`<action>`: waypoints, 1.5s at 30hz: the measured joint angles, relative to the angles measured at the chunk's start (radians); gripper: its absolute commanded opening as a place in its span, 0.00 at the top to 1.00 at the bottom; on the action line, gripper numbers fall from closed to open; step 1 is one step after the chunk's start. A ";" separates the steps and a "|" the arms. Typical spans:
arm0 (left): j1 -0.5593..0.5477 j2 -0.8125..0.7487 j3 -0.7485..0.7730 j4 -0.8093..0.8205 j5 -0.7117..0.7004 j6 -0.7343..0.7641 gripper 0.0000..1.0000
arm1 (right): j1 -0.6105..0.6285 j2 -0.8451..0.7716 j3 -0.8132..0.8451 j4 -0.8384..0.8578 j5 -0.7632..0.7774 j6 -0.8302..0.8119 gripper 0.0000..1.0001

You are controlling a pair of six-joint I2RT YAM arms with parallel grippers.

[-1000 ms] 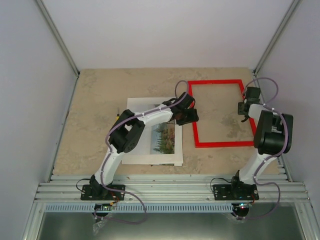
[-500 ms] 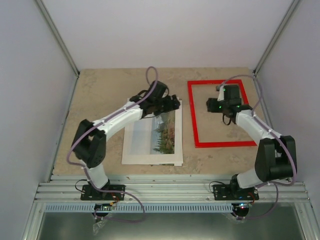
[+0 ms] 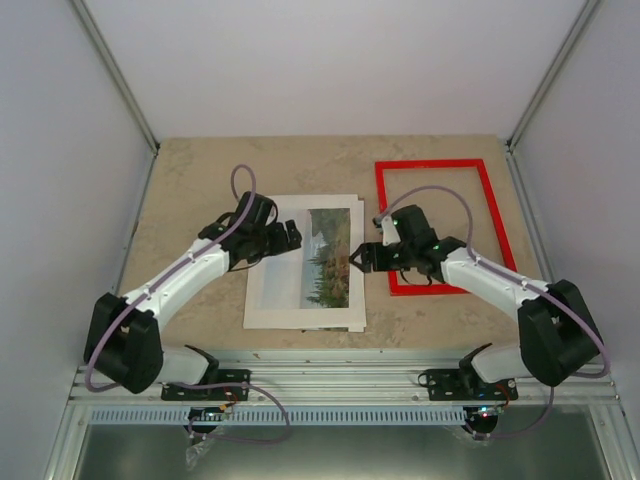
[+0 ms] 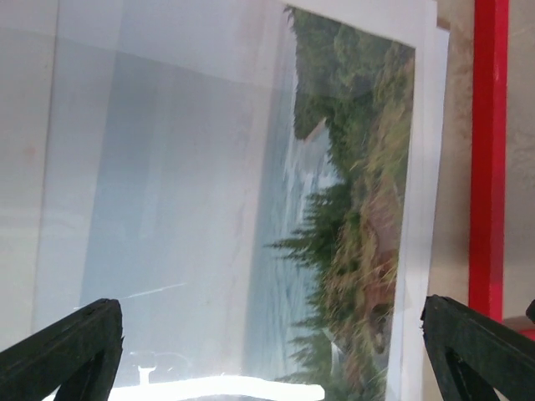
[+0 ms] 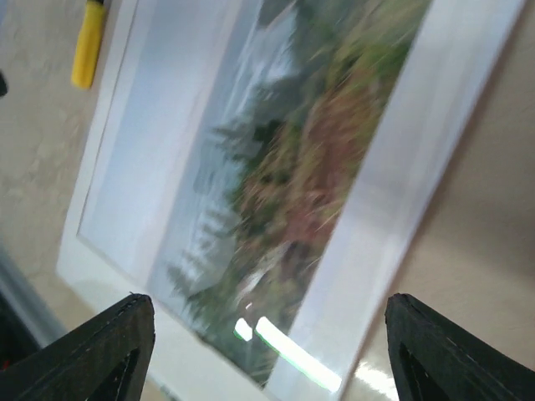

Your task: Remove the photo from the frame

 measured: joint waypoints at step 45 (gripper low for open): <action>-0.125 -0.040 -0.154 -0.002 0.011 0.081 0.00 | 0.235 -0.038 -0.289 0.110 -0.167 0.309 0.16</action>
